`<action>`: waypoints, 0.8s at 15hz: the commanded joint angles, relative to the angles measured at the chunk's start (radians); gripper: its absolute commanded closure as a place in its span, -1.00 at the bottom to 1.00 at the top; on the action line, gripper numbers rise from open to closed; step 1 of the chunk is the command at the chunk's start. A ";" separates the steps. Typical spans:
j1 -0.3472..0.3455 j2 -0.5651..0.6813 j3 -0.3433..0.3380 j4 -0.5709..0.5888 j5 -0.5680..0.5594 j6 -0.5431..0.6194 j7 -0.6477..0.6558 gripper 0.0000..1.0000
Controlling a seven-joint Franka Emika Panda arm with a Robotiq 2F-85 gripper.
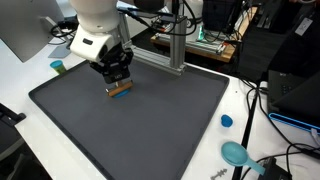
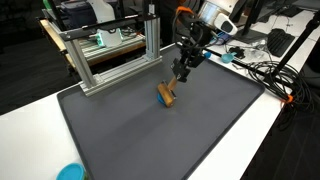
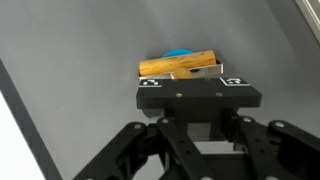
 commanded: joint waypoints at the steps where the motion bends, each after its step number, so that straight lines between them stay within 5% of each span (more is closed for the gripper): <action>1: -0.025 0.034 0.004 -0.027 0.018 0.032 0.022 0.57; 12: -0.032 0.047 -0.001 -0.060 0.016 0.038 0.066 0.57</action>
